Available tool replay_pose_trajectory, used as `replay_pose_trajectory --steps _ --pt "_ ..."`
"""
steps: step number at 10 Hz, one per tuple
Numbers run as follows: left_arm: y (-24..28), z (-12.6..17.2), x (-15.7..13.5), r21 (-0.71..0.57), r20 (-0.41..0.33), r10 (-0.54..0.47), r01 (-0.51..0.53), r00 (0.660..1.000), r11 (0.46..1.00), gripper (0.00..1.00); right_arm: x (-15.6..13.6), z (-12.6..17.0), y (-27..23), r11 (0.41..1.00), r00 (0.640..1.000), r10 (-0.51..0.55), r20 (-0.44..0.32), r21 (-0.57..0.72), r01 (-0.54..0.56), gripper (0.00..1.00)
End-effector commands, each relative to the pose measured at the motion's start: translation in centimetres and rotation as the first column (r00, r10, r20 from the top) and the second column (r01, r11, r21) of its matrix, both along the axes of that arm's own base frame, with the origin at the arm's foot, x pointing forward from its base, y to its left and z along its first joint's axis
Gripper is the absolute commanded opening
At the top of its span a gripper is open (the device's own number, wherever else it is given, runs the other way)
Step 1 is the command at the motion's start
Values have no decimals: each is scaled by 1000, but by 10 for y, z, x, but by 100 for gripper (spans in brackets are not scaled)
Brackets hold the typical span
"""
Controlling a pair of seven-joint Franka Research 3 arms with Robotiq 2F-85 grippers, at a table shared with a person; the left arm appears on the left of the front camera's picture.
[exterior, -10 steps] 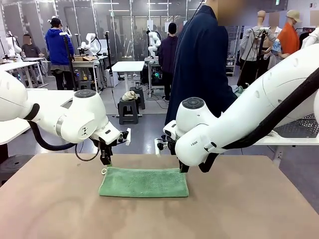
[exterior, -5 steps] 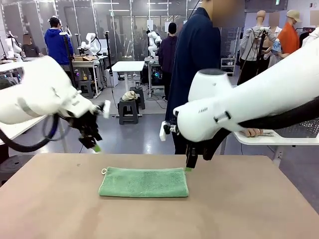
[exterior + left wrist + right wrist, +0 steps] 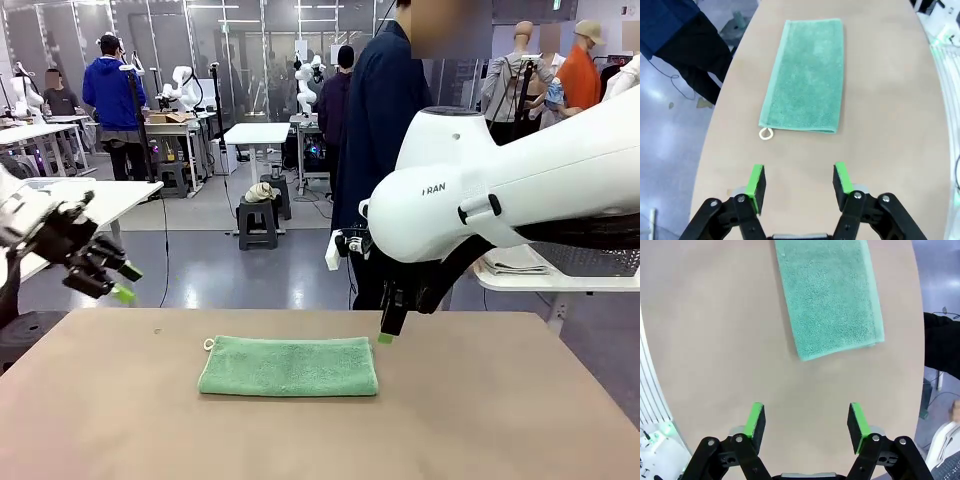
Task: Fold the towels and place them in the basket.
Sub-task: When a person lays out a Towel with hook on the table, fold it in half twice.
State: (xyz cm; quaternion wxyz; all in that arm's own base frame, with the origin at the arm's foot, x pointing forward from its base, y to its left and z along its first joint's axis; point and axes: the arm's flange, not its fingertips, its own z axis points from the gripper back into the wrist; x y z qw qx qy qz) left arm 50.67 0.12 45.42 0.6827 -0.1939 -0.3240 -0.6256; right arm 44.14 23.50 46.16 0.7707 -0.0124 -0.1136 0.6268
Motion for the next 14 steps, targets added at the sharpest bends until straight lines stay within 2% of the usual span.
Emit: replay_pose_trajectory --steps 1,3,5,7,8,9,10,11,12,13,14 --pt "17 -17 -14 -105 5 -36 36 999 994 69 7 -2 2 1000 1000 -2 14 -6 2 83" --pt "34 -27 -13 -169 -6 -61 60 998 984 69 7 -2 2 1000 1000 -2 14 -6 2 83" --pt "43 -29 -11 -179 -3 -82 80 997 981 69 5 -4 0 1000 1000 0 1 -2 0 83" --pt "46 -26 -13 -162 6 -77 77 997 984 69 6 -1 0 991 994 -106 -4 77 106 83" --pt "40 -31 -17 -153 -22 -60 56 998 987 69 8 -1 3 969 976 -217 -7 118 217 83" --pt "40 -31 -17 -153 -22 -60 56 998 987 69 9 -3 7 917 926 -375 -32 132 376 83" --pt "40 -31 -17 -153 -22 -60 56 998 987 69 10 -3 10 825 838 -537 -97 150 546 83" --pt "40 -31 -17 -153 -22 -60 56 998 987 69 12 -5 13 719 737 -659 -152 161 676 83" --pt "40 -31 -17 -153 -22 -60 56 998 987 69 13 -6 15 563 576 -794 -195 124 817 83" --pt "40 -31 -17 -153 -22 -60 56 998 987 69 14 -8 17 447 459 -863 -213 107 888 83" --pt "40 -31 -17 -153 -22 -60 56 998 987 69 14 -10 18 364 382 -891 -247 117 924 83"
